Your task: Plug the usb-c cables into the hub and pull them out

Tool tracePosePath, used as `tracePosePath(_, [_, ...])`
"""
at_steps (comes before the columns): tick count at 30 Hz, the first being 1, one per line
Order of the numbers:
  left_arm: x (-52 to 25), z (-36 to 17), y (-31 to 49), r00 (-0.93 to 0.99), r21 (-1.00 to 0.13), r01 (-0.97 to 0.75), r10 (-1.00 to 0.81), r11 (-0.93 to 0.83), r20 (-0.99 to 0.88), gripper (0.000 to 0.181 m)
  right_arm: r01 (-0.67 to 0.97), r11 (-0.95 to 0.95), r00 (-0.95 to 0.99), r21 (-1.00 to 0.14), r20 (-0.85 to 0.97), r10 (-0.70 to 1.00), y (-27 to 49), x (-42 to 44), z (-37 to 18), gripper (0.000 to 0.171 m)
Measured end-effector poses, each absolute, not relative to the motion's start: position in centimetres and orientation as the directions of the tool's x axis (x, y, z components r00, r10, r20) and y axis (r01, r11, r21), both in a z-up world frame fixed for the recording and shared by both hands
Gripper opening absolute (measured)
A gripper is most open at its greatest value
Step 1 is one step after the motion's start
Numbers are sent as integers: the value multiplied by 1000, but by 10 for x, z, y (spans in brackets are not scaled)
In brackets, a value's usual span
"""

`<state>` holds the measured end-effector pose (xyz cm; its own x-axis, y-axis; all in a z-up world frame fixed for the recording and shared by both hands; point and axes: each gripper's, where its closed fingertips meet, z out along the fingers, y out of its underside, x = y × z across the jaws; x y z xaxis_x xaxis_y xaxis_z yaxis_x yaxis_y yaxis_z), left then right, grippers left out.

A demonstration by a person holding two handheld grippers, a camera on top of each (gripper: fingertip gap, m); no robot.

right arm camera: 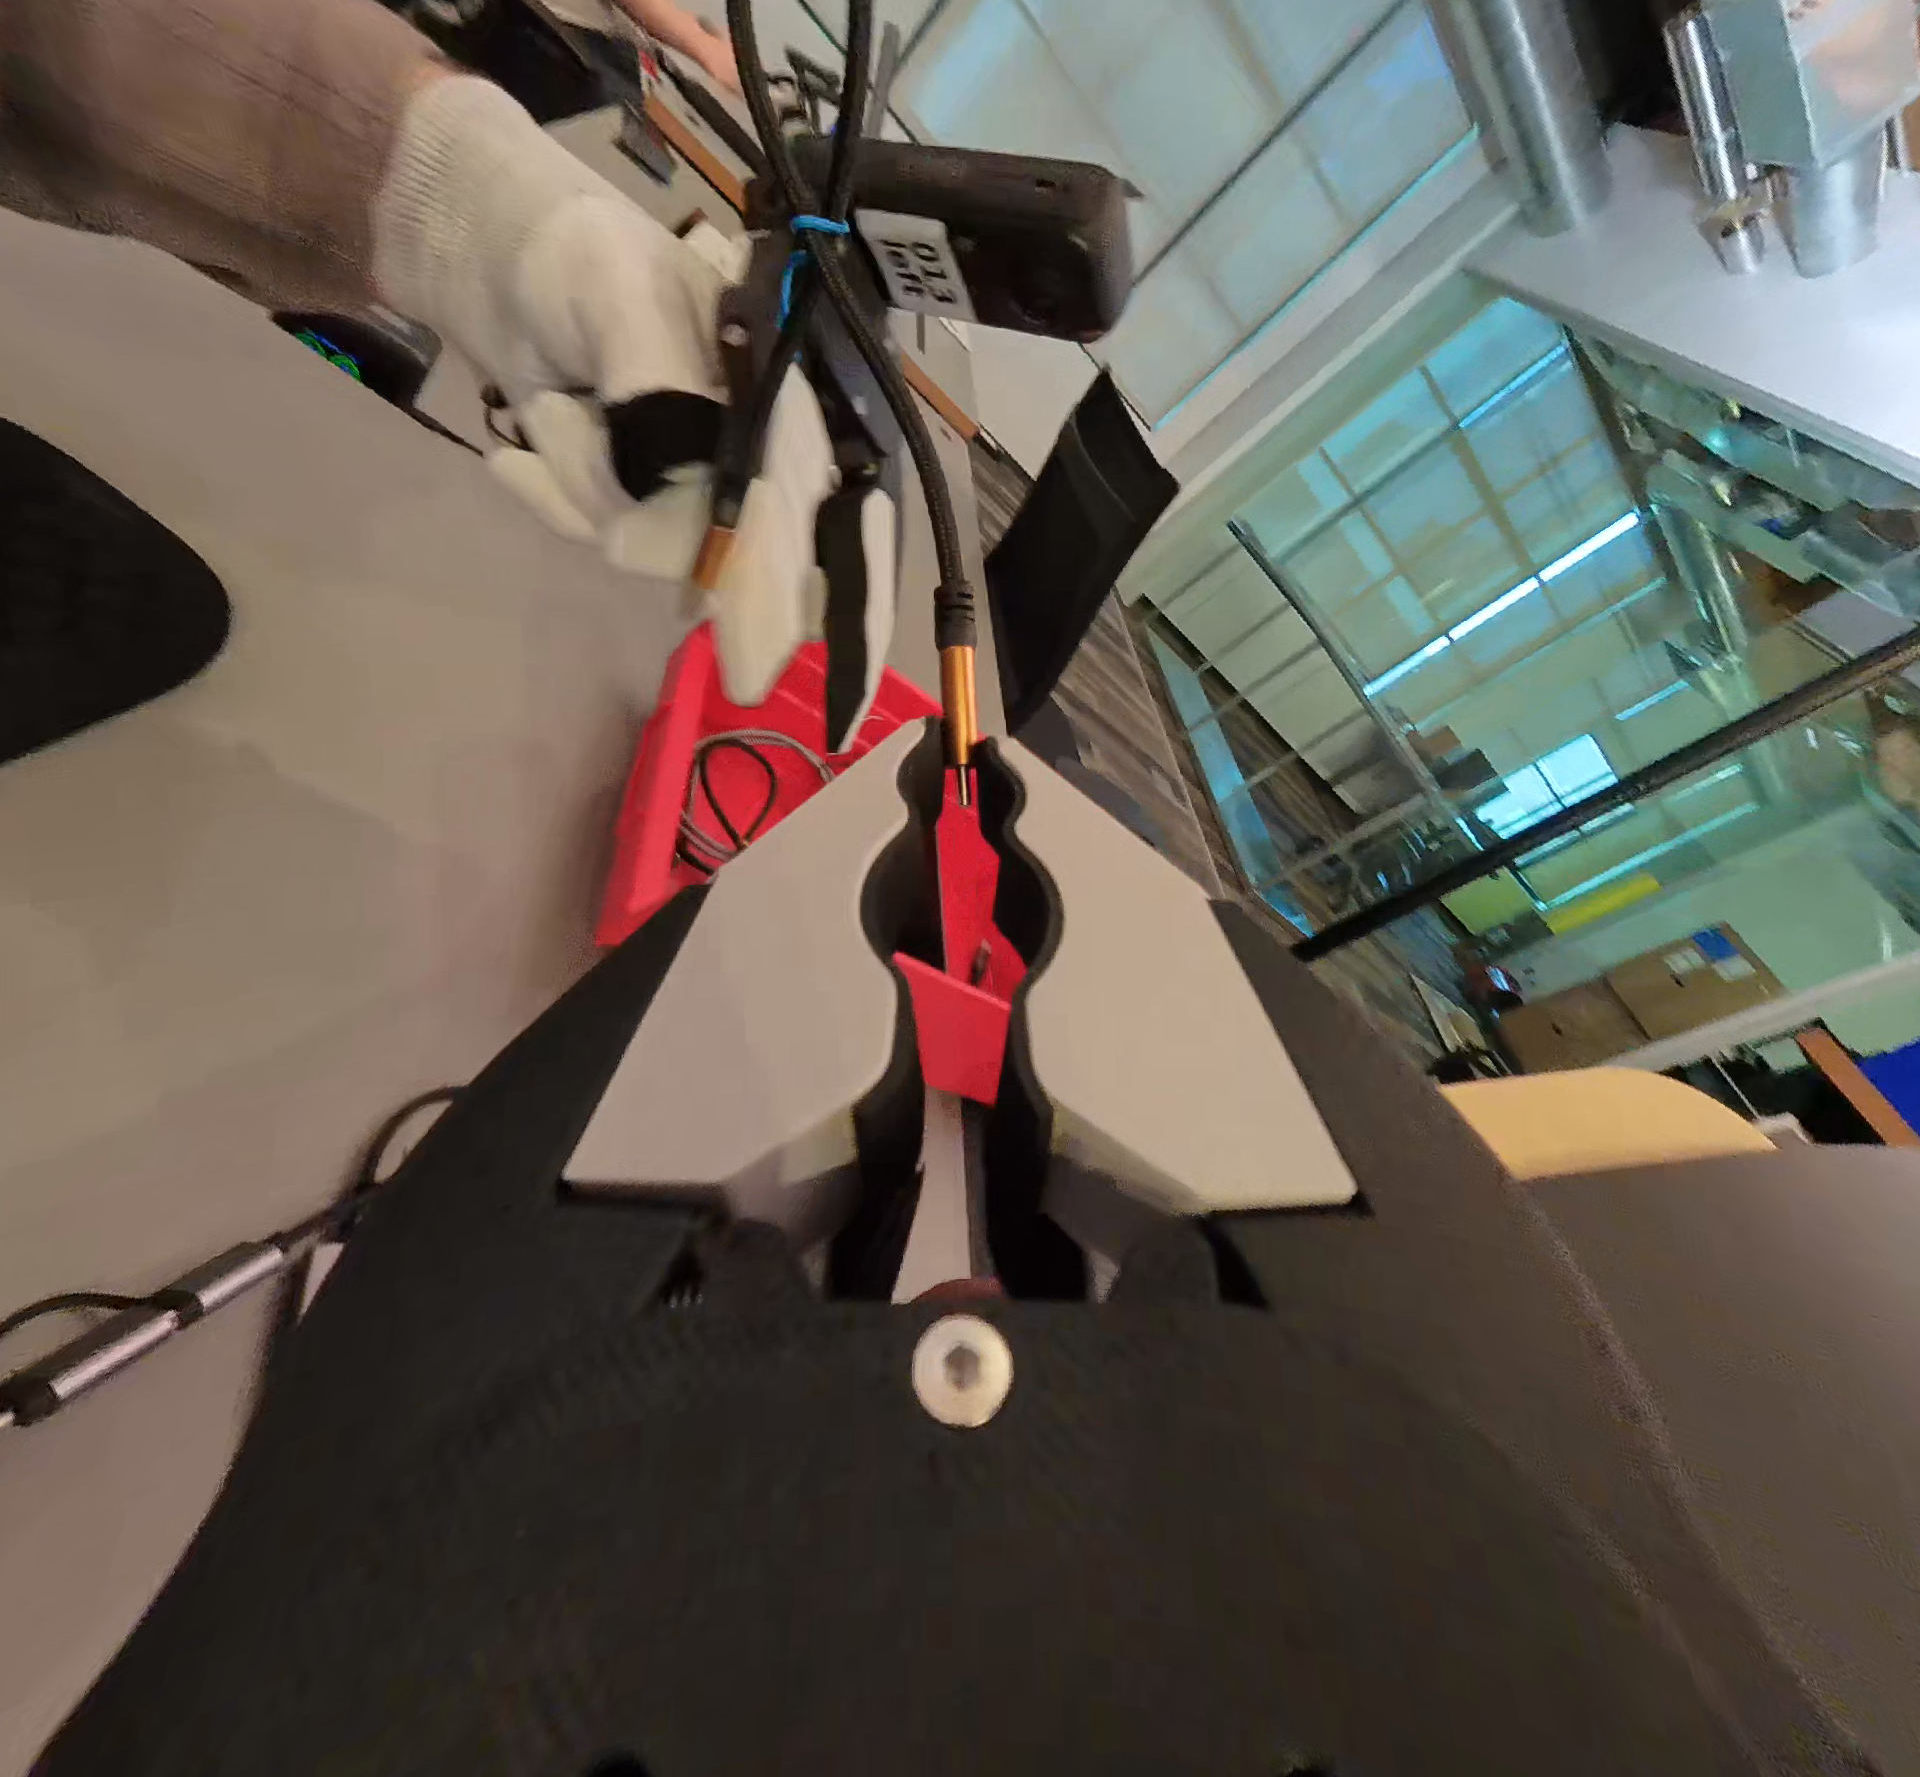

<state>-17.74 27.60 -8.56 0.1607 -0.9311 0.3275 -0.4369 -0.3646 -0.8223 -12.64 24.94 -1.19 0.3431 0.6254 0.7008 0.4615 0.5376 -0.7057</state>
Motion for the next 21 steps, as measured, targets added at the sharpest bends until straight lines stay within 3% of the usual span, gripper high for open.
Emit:
tracePosePath(4, [-158,-89,249,61,-853,-388,-933,-349,354,79,574,516,337,-636,758,559,261,-117,-19,3])
tracePosePath(8, [-138,-66,232,-19,-911,-259,-941,-321,337,93,653,503,300,-567,803,516,265,-114,-25,3])
tracePosePath(11, [-131,-42,234,-29,-941,-108,-945,-320,325,92,676,511,272,-531,824,497,264,-116,-27,3])
tracePosePath(19, [-117,-32,248,56,-936,-54,-937,-349,346,49,749,538,191,-386,904,382,256,-118,-18,2])
tracePosePath(21, [-115,-22,243,1,-921,-5,-921,-389,389,39,770,533,178,-351,920,350,256,-119,-16,3])
